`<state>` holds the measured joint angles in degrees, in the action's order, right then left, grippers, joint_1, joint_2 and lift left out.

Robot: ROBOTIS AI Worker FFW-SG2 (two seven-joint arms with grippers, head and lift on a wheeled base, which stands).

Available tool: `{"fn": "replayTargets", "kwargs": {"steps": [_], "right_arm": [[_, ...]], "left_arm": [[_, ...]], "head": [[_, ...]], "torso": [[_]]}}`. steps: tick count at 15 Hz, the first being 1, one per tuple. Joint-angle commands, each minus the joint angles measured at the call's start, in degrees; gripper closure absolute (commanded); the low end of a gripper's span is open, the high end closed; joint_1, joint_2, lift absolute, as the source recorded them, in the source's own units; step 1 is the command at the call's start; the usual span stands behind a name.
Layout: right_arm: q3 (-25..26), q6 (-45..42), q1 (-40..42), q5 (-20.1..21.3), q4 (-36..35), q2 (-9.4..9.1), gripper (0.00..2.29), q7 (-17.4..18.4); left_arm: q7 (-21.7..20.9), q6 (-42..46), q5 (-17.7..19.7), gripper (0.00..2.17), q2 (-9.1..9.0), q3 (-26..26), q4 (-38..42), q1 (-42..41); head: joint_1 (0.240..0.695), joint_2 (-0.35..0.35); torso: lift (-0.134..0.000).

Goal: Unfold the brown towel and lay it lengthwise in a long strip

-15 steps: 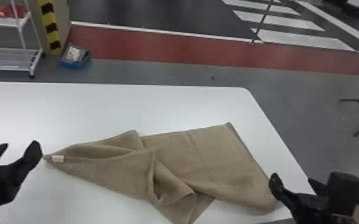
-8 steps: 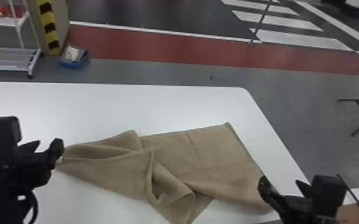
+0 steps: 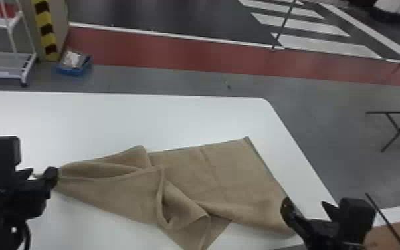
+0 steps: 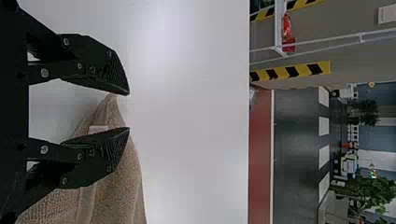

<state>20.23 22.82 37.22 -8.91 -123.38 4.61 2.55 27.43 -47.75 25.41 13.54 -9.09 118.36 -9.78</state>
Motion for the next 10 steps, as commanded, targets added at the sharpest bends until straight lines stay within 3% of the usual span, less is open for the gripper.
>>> {"fn": "replayTargets", "kwargs": {"steps": [1, 10], "right_arm": [[-0.4, 0.0, -0.5, 0.0, 0.2, -0.04, 0.11, 0.0], [-0.3, 0.0, 0.0, -0.1, 0.0, 0.05, 0.11, -0.1]], "left_arm": [[-0.1, -0.9, 0.1, 0.73, 0.08, -0.1, 0.2, -0.2], [-0.9, -3.2, 0.2, 0.73, 0.08, -0.2, 0.1, 0.4]], "head": [[0.695, -0.278], [0.695, -0.275]], "torso": [[-0.123], [-0.123]]}}
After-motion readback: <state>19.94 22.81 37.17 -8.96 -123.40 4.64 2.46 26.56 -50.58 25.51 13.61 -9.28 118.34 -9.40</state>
